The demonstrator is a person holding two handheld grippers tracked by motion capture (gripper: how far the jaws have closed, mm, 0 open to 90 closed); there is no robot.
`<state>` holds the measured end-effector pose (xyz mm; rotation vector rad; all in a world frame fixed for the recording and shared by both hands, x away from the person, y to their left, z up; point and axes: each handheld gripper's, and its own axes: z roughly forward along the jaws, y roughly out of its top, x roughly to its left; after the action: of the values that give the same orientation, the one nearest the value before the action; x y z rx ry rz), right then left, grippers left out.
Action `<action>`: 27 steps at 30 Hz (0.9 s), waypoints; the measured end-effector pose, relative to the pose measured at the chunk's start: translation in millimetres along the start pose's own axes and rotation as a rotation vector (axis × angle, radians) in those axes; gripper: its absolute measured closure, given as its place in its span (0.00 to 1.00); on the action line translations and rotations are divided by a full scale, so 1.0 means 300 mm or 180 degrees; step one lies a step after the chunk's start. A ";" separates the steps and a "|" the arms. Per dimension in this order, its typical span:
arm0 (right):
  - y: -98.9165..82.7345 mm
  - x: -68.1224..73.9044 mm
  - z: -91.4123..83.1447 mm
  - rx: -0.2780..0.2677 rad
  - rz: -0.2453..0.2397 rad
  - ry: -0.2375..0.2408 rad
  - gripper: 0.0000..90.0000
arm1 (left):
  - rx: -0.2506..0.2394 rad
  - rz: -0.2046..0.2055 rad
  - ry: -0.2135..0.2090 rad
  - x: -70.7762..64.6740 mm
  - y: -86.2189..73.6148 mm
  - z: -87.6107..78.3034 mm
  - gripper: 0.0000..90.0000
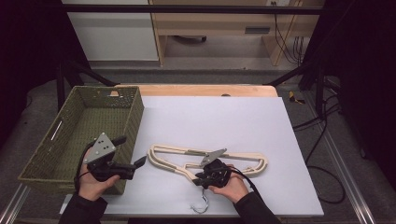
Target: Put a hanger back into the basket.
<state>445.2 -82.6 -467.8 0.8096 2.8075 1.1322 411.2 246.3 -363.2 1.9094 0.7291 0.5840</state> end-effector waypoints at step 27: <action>0.021 -0.006 -0.061 -0.0038 0.0077 0.0240 0.80 | 0.0932 0.1091 -0.0528 -0.203 -0.026 0.267 0.13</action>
<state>446.1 -91.4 -450.5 0.8194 2.8558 1.2072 420.0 156.3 -408.4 2.3487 0.3971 0.5403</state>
